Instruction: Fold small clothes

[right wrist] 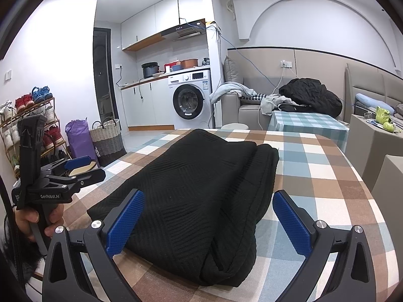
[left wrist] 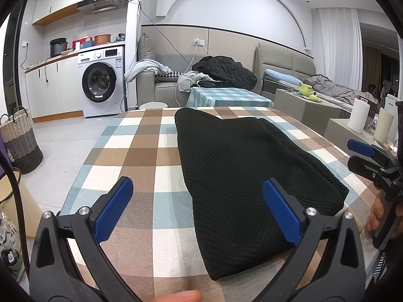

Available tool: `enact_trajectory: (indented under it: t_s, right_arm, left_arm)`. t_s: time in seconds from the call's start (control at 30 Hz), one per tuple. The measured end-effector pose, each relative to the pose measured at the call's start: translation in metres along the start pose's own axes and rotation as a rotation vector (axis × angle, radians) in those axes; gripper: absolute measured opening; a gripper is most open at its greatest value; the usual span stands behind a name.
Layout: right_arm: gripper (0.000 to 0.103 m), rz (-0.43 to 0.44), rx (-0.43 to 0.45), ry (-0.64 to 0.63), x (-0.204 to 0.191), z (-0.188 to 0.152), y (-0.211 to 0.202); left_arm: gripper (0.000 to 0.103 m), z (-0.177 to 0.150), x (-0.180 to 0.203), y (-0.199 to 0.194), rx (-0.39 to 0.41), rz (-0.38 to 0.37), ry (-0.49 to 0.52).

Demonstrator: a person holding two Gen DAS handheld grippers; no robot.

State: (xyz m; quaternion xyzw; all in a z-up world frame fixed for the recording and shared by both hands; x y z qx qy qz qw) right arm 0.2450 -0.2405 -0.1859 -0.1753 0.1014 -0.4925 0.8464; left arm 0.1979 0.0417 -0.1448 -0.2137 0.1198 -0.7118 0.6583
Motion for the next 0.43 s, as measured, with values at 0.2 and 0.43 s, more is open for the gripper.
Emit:
enact_trajectory:
  t_s: [0.2,0.43]
  right_arm:
    - [0.103,0.000,0.000,0.000,-0.0002,0.0000,-0.0001]
    - [0.103,-0.001,-0.003,0.002,-0.0006,-0.0001,0.0007]
  left_arm:
    - [0.102,-0.0001,-0.0002,0.0000,0.000,0.001,-0.001]
    - [0.102,0.0000,0.0014,0.0008,0.001,0.000,-0.004]
Point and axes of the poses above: each gripper's, at about its wrist camera, not at the fingertips, and y roughly the way its jaws point, x to its right, z to its top, the point moved 9 cm from there along y, roughly the way its jaws point, and after that the axes turned 6 degrees about -y, right-handed, at the moved point
